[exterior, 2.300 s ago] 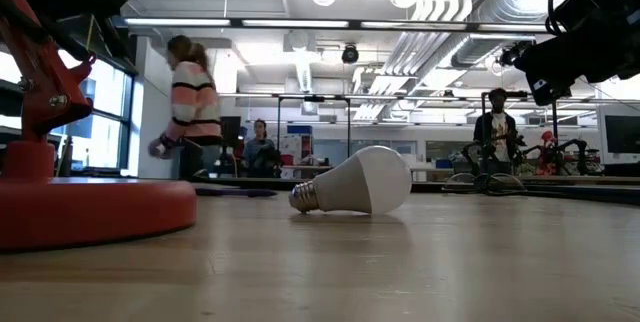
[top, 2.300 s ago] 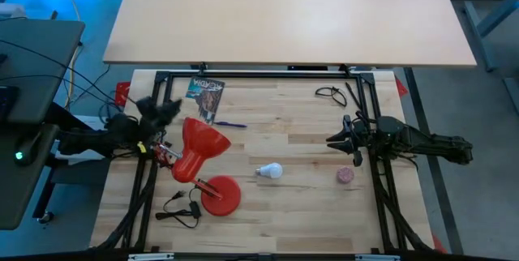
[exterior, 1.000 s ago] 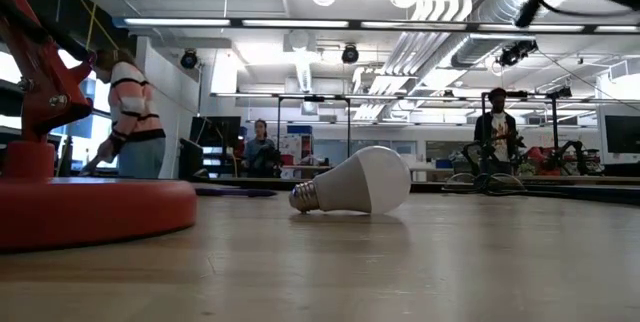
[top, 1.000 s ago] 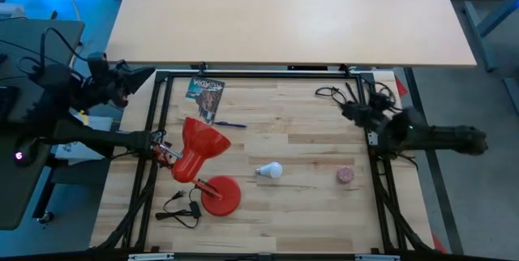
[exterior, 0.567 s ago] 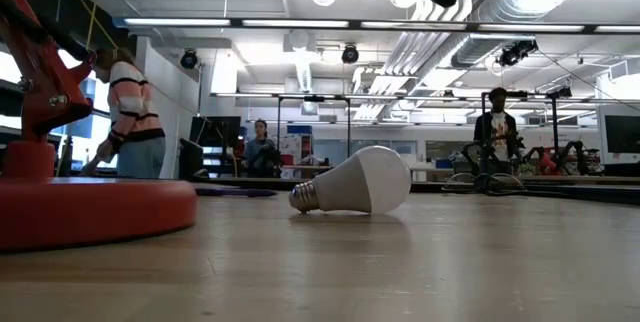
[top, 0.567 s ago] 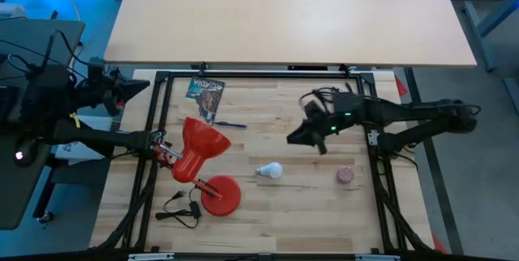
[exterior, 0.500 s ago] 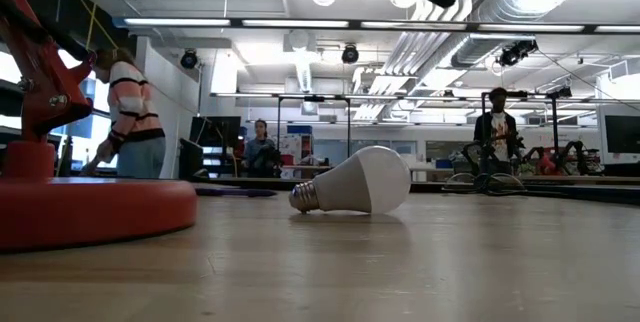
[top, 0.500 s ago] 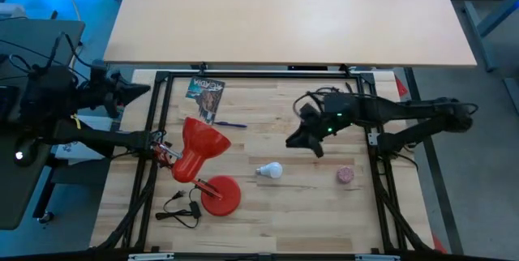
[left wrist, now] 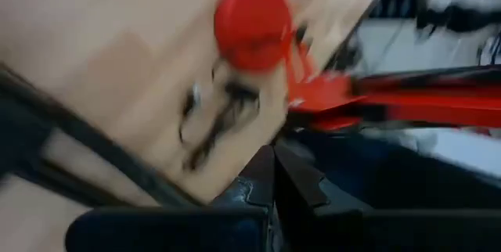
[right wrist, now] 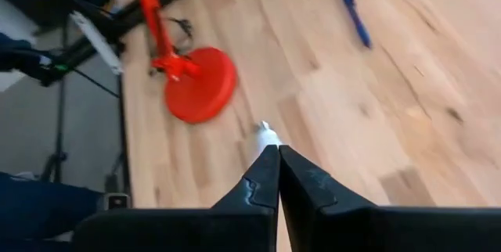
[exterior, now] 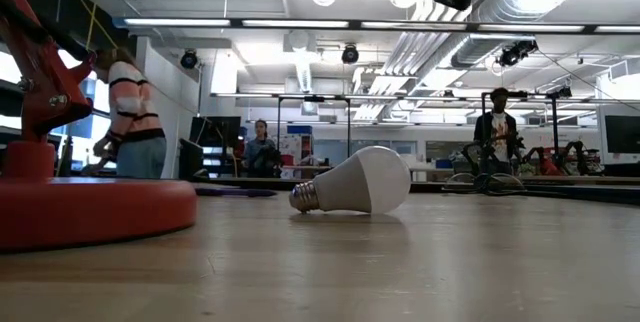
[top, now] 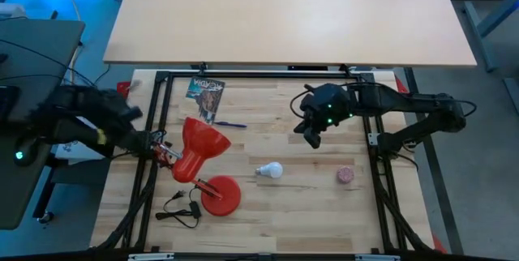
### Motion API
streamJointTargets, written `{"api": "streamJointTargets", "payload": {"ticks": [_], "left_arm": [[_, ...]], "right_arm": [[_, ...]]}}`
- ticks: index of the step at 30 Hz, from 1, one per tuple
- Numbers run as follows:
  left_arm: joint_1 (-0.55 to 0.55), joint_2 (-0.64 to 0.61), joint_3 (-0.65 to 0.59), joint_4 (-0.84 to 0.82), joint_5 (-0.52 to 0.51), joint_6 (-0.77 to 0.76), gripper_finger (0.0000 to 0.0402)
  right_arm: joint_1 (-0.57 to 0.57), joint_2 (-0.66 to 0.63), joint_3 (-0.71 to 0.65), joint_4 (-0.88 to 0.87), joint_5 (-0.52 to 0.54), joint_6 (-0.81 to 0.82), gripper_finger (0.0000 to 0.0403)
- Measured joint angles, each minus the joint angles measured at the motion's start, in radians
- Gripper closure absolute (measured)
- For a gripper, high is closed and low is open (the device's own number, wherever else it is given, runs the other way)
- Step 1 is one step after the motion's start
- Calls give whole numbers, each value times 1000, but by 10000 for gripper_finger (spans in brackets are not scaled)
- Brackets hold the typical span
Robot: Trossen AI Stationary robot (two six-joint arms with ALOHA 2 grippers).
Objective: Screw lightbulb
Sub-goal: Insert the lightbulb on the lamp
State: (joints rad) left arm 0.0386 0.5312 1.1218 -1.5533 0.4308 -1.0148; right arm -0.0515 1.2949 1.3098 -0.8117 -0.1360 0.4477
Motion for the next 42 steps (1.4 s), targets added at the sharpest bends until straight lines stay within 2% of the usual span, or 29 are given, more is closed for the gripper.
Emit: {"api": "streamJointTargets", "payload": {"ticks": [2,5,10,15,19,24,27,36,42], "left_arm": [[0,-13,-72,28,41,-27,402],[-1,-29,-132,-21,63,-64,402],[0,-59,-107,-2,110,-252,402],[0,-68,-86,122,139,-436,402],[-5,-38,-108,324,183,-489,402],[-78,27,-105,278,179,-464,402],[-144,41,-105,244,183,-503,402],[-308,94,-128,300,80,-586,402],[-365,143,-128,347,-48,-603,402]], "right_arm": [[-1,1,-1,-14,9,0,402],[-1,1,-1,-14,9,-2,402],[-1,1,-2,-40,11,-55,402],[-1,1,-2,-56,10,-114,402],[-1,0,-2,-64,8,-152,403],[-1,0,-2,-65,9,-186,403],[-1,-1,-2,-73,9,-188,403],[-1,-1,-2,-83,11,-205,403],[-1,-1,-2,-82,13,-205,403]]}}
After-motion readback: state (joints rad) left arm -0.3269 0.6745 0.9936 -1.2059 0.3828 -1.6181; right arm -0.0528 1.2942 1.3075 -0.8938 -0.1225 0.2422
